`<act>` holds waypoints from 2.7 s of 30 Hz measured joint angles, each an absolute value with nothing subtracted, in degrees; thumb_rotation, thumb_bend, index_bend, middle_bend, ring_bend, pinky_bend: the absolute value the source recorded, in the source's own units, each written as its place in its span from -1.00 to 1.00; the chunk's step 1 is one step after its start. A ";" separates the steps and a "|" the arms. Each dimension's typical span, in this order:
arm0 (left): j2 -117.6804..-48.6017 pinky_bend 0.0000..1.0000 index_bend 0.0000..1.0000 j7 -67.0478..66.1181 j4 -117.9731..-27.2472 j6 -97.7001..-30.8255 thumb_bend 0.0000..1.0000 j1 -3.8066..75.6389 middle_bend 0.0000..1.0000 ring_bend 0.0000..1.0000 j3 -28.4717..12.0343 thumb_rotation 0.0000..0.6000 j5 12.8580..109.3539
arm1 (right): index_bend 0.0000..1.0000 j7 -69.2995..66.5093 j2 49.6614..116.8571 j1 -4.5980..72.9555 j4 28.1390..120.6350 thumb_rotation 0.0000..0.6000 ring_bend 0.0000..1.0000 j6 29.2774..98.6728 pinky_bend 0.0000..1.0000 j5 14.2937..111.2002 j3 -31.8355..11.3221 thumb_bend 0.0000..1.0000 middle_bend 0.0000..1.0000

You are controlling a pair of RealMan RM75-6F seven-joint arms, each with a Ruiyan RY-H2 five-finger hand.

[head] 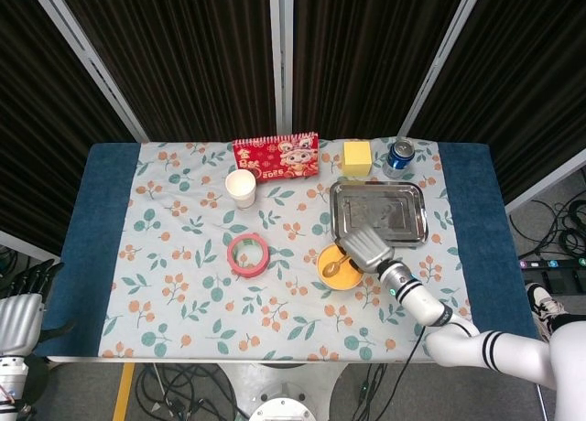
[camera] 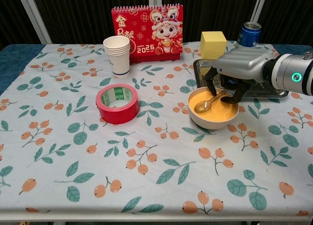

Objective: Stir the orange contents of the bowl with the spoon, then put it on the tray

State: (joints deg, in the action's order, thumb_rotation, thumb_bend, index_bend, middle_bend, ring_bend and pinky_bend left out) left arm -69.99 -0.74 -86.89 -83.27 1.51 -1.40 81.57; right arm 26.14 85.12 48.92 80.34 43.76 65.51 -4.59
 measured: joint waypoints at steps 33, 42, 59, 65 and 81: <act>-69.98 -0.75 -0.63 0.68 -86.44 -83.87 -0.72 1.37 -0.64 -0.76 -1.40 1.00 82.33 | 0.40 43.84 80.28 53.08 84.77 1.00 0.85 46.02 1.00 68.81 -2.56 0.26 0.87; -70.02 -0.75 -0.63 1.01 -86.44 -83.84 -0.72 1.20 -0.64 -0.76 -1.26 1.00 82.28 | 0.53 56.86 79.91 55.77 85.23 1.00 0.87 46.65 1.00 70.15 -0.56 0.35 0.89; -70.73 -0.75 -0.63 2.63 -85.15 -83.25 -0.72 1.26 -0.64 -0.76 -1.07 1.00 82.31 | 0.58 66.01 86.10 56.92 80.32 1.00 0.88 48.11 1.00 71.08 1.42 0.38 0.91; -71.00 -0.75 -0.63 3.07 -84.68 -83.27 -0.72 1.15 -0.64 -0.76 -0.98 1.00 82.38 | 0.59 65.51 86.50 56.21 82.00 1.00 0.88 48.91 1.00 70.89 1.51 0.38 0.91; -71.22 -0.75 -0.63 3.29 -84.37 -83.64 -0.72 1.10 -0.64 -0.76 -0.93 1.00 82.89 | 0.62 66.85 82.83 55.02 85.69 1.00 0.88 51.12 1.00 69.26 1.22 0.39 0.91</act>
